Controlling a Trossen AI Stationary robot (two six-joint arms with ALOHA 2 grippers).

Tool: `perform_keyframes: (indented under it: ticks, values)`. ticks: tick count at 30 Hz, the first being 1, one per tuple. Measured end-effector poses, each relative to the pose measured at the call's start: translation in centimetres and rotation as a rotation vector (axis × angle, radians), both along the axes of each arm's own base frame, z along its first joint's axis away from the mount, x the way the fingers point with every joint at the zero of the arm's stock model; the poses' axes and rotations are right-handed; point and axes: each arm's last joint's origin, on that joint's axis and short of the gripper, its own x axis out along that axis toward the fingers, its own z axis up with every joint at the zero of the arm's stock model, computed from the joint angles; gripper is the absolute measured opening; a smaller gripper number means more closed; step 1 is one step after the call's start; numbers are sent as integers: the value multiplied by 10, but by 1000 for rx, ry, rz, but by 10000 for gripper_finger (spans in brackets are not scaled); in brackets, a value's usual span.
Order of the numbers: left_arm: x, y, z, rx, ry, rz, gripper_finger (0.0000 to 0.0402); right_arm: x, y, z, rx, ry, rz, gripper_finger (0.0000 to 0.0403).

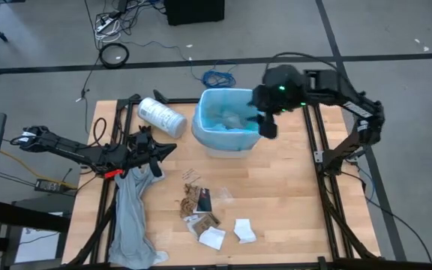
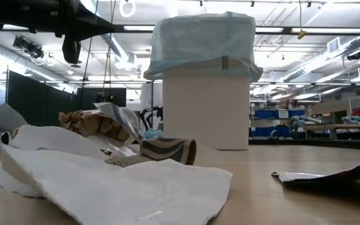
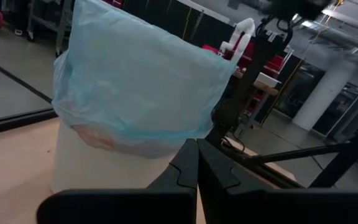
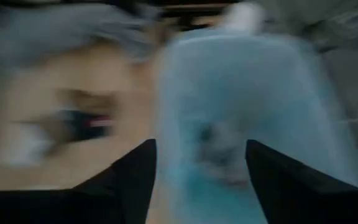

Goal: Place trash/remove bag and relplace
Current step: Put the transparent plastic into the trash bin

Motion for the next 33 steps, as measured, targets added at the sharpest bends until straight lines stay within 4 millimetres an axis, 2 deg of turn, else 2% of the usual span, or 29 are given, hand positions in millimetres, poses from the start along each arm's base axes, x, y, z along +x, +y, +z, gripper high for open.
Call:
perform_keyframes:
  ticks: [4, 7, 10, 13, 15, 18, 21, 26, 28, 33]
  values:
    - [0, 0, 1, -4, -11, -8, 8, -33, 33, 7, 280, 45, 26, 247]
    - [0, 0, 1, -5, -13, -8, 8, -56, 57, -3, 266, 171, -31, 235]
    - [0, 0, 2, -6, -17, -8, 8, -77, 70, -18, 157, 175, -144, 222]
    - [0, 0, 2, -7, -18, -8, 8, -90, 75, -43, 38, 65, -288, 213]
    - [0, 0, 2, -7, -20, -8, 8, -96, 76, -70, -19, 3, -373, 207]
    - [0, 0, 2, -8, -21, -8, 8, -104, 75, -115, -12, -115, -461, 198]
    - [0, 0, 3, -10, -28, -8, 8, -95, 76, -160, 99, -284, -469, 185]
    - [0, 0, 4, -14, -46, -8, 8, -62, 83, -219, 265, -534, -272, 170]
    - [0, 0, 4, -10, -43, -8, 8, -51, 86, -242, 290, -525, -230, 168]
    - [0, 0, 4, -8, -46, -8, 8, -25, 95, -288, 314, -309, -102, 180]
